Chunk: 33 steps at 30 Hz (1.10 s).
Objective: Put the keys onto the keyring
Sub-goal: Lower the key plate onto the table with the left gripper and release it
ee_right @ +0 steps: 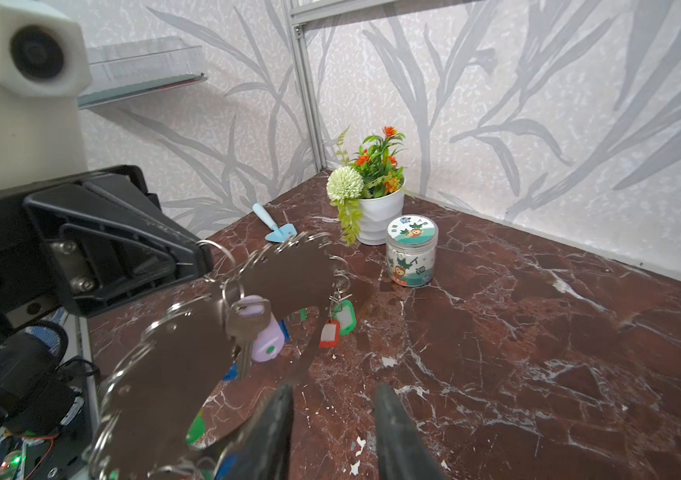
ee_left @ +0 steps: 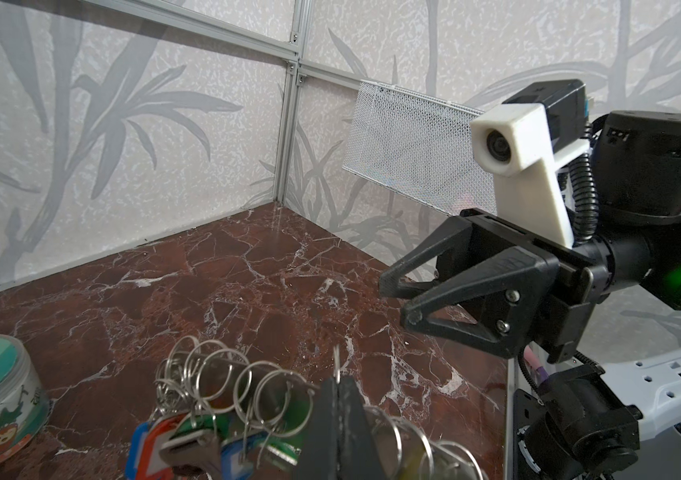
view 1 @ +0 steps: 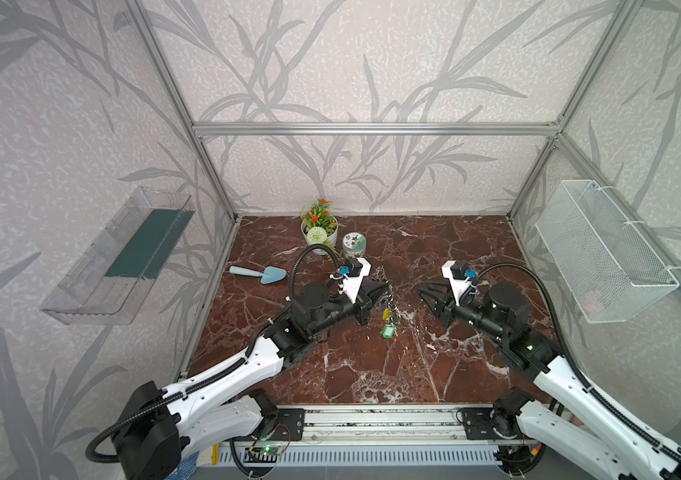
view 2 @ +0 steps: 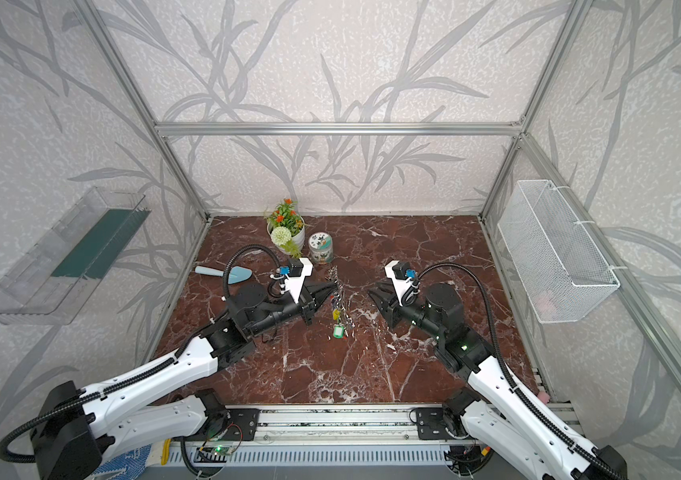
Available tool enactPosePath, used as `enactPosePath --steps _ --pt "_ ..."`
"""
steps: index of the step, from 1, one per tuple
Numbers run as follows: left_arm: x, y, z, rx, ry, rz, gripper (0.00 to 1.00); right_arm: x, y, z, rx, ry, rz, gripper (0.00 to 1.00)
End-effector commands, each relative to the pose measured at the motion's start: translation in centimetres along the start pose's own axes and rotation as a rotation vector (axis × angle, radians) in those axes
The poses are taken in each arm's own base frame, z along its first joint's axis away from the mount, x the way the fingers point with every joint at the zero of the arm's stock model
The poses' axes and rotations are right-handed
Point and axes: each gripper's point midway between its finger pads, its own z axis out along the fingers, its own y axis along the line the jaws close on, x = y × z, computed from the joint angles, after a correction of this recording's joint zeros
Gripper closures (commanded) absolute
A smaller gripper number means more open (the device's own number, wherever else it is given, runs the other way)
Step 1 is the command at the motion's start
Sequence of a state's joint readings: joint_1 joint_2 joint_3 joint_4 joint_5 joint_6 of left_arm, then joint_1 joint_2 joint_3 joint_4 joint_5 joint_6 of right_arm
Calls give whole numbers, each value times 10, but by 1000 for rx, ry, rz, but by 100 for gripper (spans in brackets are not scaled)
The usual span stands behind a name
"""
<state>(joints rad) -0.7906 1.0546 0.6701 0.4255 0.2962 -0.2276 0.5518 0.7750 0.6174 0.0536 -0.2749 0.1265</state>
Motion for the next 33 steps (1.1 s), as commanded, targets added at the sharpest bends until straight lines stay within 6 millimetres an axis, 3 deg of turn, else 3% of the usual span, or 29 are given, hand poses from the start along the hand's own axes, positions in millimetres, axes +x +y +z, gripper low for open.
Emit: enactPosePath --steps 1,3,5,6,12,19,25,29,33 --pt "-29 -3 -2 7 -106 26 100 4 -19 -3 110 -8 43 51" --pt "-25 -1 2 2 -93 21 100 6 -23 -3 129 -7 62 38" --pt "-19 2 8 -1 -81 11 100 12 -28 -2 157 8 85 8" --pt "-17 3 11 -2 -78 6 100 15 -31 -2 171 20 93 1" --pt "2 13 34 -6 -42 -34 100 27 -47 -14 268 44 128 1" --pt "19 25 73 -6 0 -58 100 40 -79 -33 412 88 157 1" --pt "36 32 109 22 30 -85 100 46 -85 -35 411 97 177 1" --pt "62 34 118 46 72 -130 100 51 -84 -35 405 113 182 1" --pt "89 27 113 94 113 -169 100 55 -84 -36 405 115 184 1"
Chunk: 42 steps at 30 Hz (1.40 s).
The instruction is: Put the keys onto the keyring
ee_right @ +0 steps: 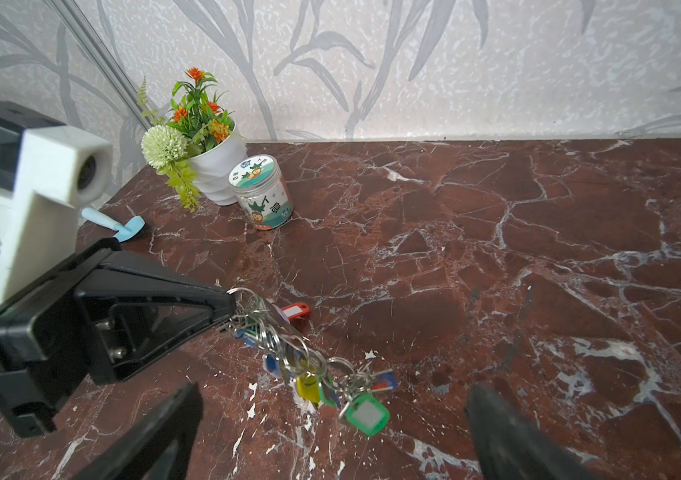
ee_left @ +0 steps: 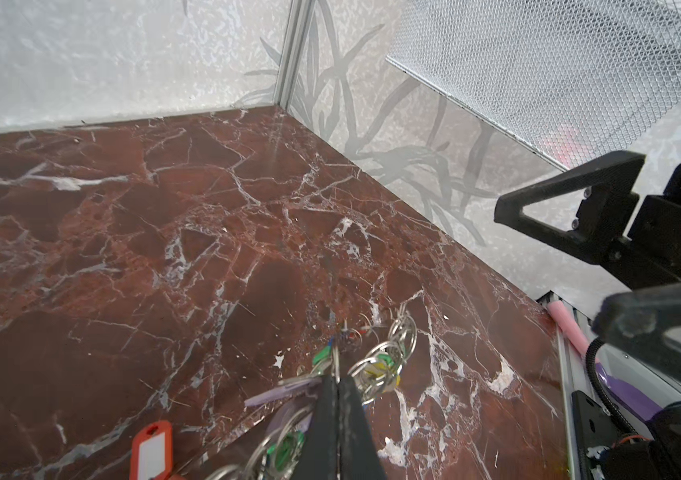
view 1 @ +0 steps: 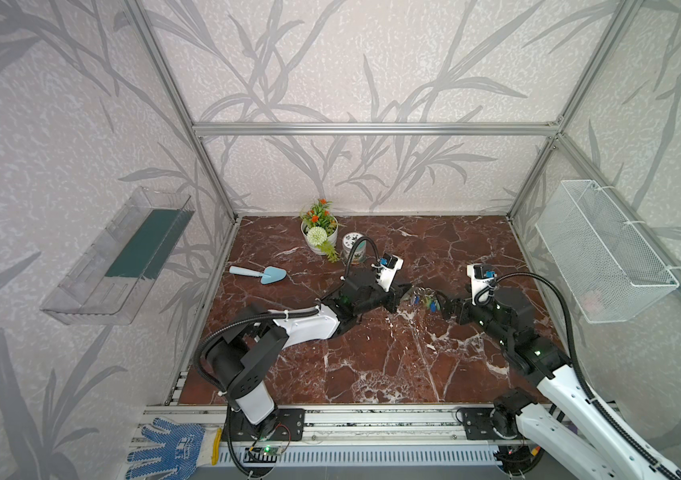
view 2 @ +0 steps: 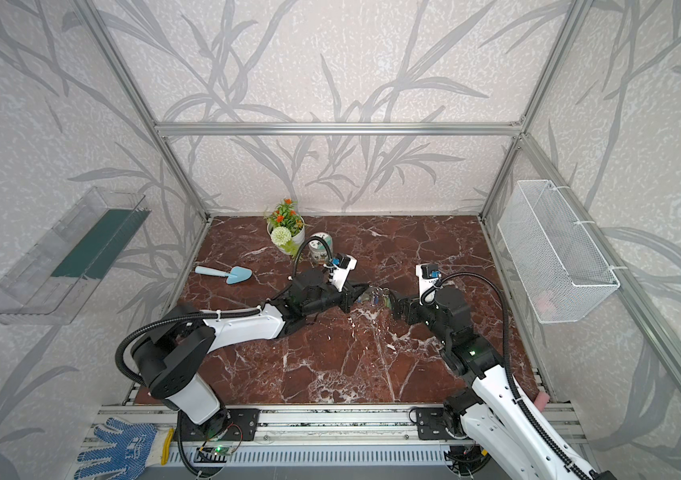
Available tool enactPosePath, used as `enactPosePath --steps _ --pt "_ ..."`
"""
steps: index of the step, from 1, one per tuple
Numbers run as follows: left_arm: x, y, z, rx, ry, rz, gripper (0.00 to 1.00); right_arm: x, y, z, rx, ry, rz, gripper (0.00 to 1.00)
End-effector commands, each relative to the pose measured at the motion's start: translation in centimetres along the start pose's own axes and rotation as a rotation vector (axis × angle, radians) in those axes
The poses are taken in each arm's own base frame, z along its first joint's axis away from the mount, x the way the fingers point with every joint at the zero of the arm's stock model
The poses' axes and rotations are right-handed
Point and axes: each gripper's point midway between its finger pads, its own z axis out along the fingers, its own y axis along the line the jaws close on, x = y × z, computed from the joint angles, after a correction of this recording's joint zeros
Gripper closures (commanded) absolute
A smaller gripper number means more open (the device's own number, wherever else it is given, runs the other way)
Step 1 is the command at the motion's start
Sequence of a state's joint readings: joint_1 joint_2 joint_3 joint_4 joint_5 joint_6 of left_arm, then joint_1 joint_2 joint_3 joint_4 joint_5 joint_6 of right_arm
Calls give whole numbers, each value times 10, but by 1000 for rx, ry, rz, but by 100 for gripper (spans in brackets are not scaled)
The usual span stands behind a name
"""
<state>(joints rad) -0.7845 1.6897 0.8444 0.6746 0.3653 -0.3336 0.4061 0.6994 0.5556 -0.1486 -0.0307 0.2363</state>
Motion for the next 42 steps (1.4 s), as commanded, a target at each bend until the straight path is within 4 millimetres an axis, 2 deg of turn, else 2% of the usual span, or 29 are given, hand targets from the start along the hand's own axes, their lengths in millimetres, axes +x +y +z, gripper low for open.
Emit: enactPosePath --steps 1,6,7,9,11,13,16,18,20,22,24,25,26,28,29,32,33,37,42 --pt "-13 -21 -6 95 -86 -6 100 6 -2 -1 -2 10 5 1" --pt "19 -13 -18 65 -40 -49 100 6 -2 1 -4 13 7 1" --pt "23 -12 -21 62 -34 -57 96 5 -1 1 -7 9 7 1" --pt "25 -11 -28 48 -35 -70 81 3 -1 1 -8 3 7 1" --pt "20 -13 -37 34 -46 -72 68 -2 -1 1 -9 -8 8 1" --pt "10 -14 -46 11 -68 -72 60 -7 0 1 -10 -19 8 1" --pt "-15 -12 -64 -49 -127 -75 47 -19 0 1 -13 -43 11 1" --pt "-31 -1 -78 -139 -151 -99 39 -26 4 4 -49 -55 63 1" --pt "-45 21 -99 -292 -175 -132 23 -34 0 7 -38 -81 67 1" --pt "-56 52 -131 -484 -219 -185 16 -35 -23 10 84 -85 76 1" --pt "-59 82 -169 -671 -266 -244 9 -34 -35 10 147 -89 81 1" --pt "-58 98 -194 -788 -295 -260 8 -35 -40 10 174 -96 82 1" --pt "-56 109 -216 -887 -320 -265 8 -33 -45 9 198 -112 185 1" --pt "-53 125 -258 -1066 -385 -252 5 -31 -59 6 268 -148 173 1" --pt "-50 131 -278 -1149 -411 -233 1 -29 -67 5 305 -169 167 1" --pt "-39 145 -329 -1396 -482 -184 1 -22 -82 12 335 -197 127 1" --pt "-35 150 -340 -1458 -490 -155 1 -19 -87 15 351 -207 119 1" --pt "-30 169 -356 -1636 -451 -3 1 2 -126 21 497 -163 98 1" --pt "-9 215 -375 -1748 -378 -68 1 15 -161 12 649 -204 25 1"
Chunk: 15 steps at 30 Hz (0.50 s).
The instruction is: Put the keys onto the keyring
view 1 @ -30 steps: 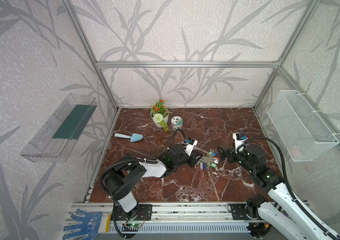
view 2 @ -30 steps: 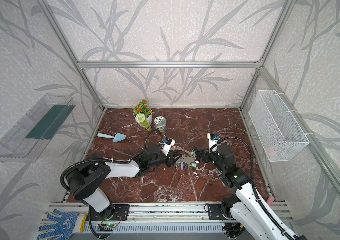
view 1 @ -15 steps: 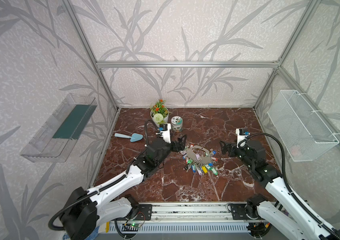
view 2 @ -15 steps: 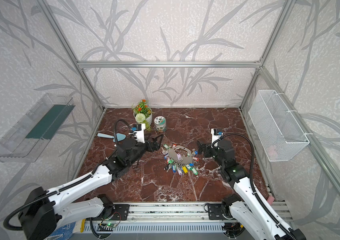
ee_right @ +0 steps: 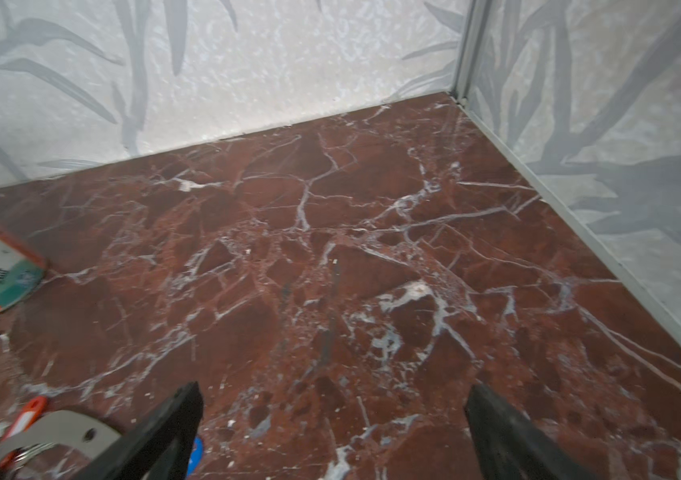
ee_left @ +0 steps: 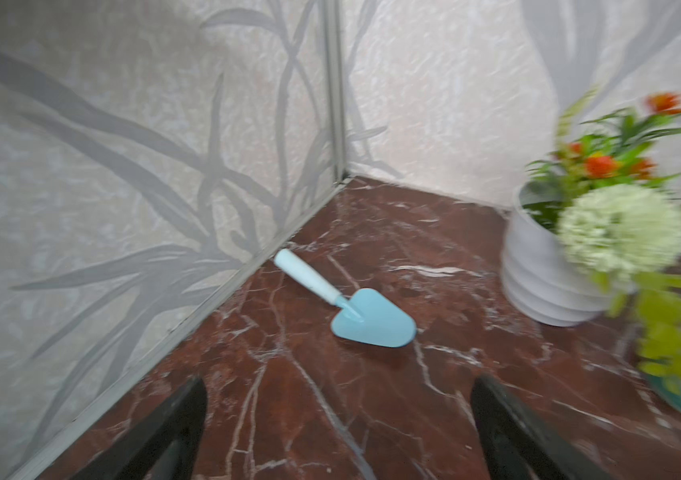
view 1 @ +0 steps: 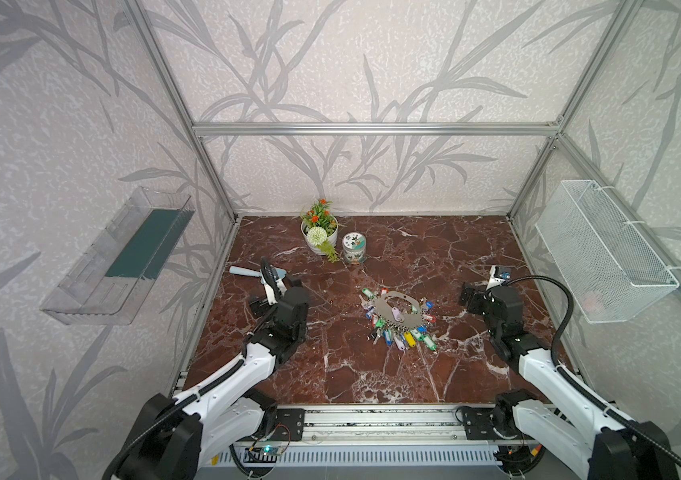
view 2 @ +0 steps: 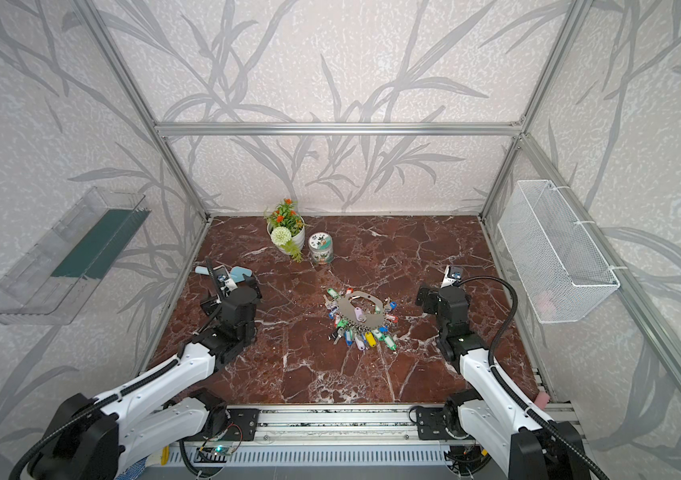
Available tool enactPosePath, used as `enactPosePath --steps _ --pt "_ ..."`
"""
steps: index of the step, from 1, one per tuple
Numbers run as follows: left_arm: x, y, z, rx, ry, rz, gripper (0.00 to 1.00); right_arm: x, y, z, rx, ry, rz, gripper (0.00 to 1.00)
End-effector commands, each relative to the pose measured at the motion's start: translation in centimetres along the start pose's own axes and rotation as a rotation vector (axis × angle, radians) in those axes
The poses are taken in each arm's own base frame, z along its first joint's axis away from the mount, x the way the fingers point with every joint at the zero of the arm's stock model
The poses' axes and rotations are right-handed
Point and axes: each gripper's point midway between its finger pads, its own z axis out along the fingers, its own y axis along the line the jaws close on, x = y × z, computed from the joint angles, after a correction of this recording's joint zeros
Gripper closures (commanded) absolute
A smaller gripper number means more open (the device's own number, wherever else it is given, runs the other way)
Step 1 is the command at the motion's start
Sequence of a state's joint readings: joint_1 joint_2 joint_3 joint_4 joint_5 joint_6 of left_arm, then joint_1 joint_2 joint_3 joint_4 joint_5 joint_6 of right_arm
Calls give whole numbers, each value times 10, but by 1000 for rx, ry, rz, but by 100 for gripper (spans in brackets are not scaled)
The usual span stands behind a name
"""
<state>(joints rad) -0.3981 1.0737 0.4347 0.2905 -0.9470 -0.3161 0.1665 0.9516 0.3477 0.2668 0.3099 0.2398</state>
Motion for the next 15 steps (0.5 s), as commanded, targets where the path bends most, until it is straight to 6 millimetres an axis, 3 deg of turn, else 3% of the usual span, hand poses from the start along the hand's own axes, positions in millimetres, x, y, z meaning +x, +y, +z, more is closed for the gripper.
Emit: enactPosePath --steps 1,5,6,9,12,15 --pt "-7 21 23 -103 -37 -50 1 -23 -22 0 103 -178 -46 1" --pt "5 16 51 -48 15 -8 1 -4 -39 15 169 -189 -107 1" --pt "1 19 59 -65 -13 4 1 -3 -40 20 176 -186 -120 1" --pt "6 9 66 11 6 63 1 -5 -27 28 111 -225 -137 1" --pt "38 15 84 11 60 35 1 -5 -9 47 37 -127 -184 1" --pt "40 3 87 68 13 51 1 1 11 52 -86 -103 -177 1"
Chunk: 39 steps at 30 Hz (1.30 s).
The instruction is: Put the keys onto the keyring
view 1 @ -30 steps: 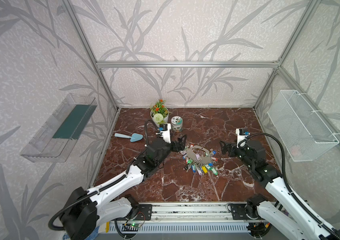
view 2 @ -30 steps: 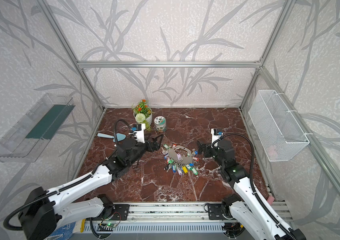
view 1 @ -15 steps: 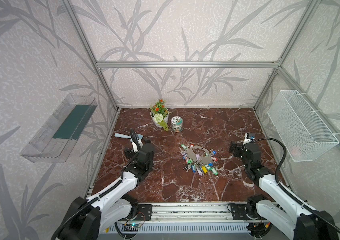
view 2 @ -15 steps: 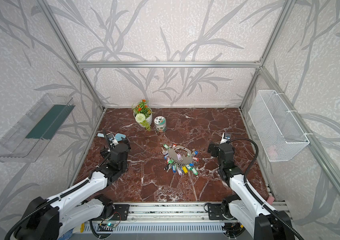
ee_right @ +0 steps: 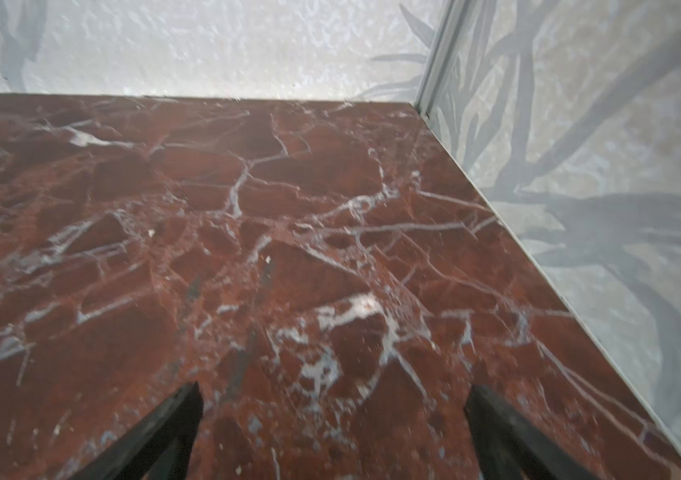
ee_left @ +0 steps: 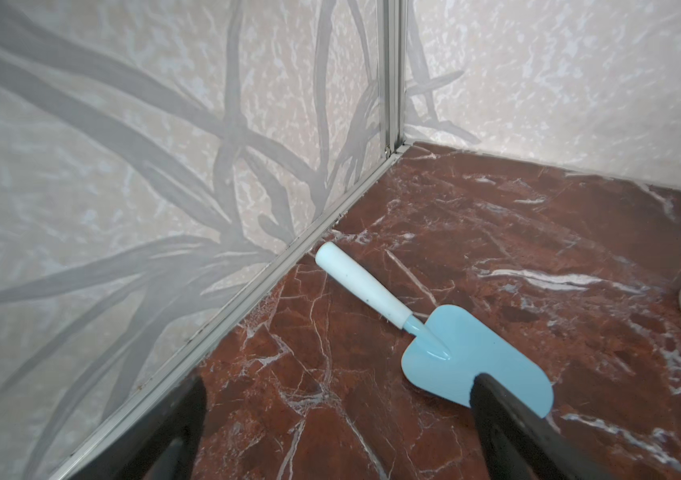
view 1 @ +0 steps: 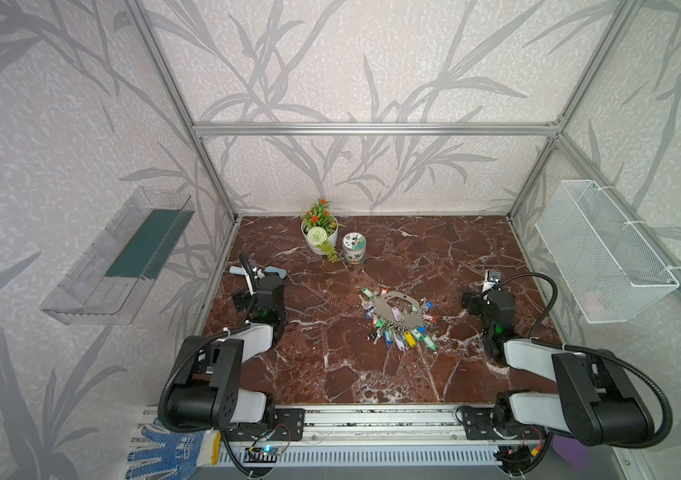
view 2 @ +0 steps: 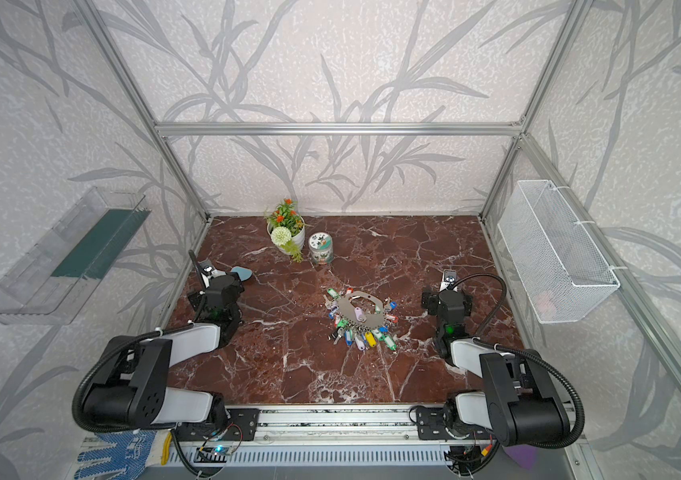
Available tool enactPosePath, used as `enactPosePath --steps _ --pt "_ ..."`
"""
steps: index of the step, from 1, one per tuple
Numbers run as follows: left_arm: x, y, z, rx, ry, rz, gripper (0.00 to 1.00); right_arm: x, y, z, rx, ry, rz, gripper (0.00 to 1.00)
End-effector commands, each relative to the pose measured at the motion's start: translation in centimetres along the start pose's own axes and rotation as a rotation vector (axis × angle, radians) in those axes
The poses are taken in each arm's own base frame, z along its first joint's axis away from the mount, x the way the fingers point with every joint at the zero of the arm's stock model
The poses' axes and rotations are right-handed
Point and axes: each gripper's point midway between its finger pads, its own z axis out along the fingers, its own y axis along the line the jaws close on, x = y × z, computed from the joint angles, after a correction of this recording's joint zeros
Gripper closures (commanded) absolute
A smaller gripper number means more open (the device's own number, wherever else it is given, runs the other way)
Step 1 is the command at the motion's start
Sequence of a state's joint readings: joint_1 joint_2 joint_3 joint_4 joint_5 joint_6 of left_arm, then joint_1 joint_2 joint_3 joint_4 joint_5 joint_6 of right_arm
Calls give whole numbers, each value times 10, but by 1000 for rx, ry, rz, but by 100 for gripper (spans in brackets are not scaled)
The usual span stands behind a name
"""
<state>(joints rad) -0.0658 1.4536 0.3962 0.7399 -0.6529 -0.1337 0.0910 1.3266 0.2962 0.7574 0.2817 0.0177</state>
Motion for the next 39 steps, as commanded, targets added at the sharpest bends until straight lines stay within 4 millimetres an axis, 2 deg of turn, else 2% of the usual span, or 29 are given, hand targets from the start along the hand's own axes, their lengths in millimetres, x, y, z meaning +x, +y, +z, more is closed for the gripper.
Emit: enactPosePath --steps 1,4,6,8,10,13,14,17,20,22,27,39 --pt "-9 -23 1 121 -45 -4 1 -14 32 1 -191 -82 -16 1" --pt "-5 -41 7 200 -28 48 1 2 49 10 -276 -124 -61 1" --pt "-2 -42 7 211 -11 43 1 -5 49 11 -268 -162 -51 1" --pt "-2 -43 5 224 -21 39 5 -1 42 20 -219 -42 -39 1" --pt "-1 -43 8 232 -15 36 1 1 43 31 -207 40 -21 1" --pt "-1 -42 9 232 -14 32 1 4 47 30 -228 -39 -49 1" --pt "-1 -42 9 232 -15 32 1 -3 47 28 -230 -84 -48 1" --pt "6 -38 6 231 -17 2 1 1 44 26 -218 -55 -44 1" --pt "4 -48 -1 290 -87 35 1 0 48 29 -233 -41 -53 1" --pt "6 -45 3 259 -38 34 1 0 54 30 -264 -49 -71 1" --pt "6 -46 3 264 -59 26 1 0 59 30 -292 -46 -82 1" --pt "5 -46 4 266 -59 26 1 0 59 30 -293 -48 -78 1"
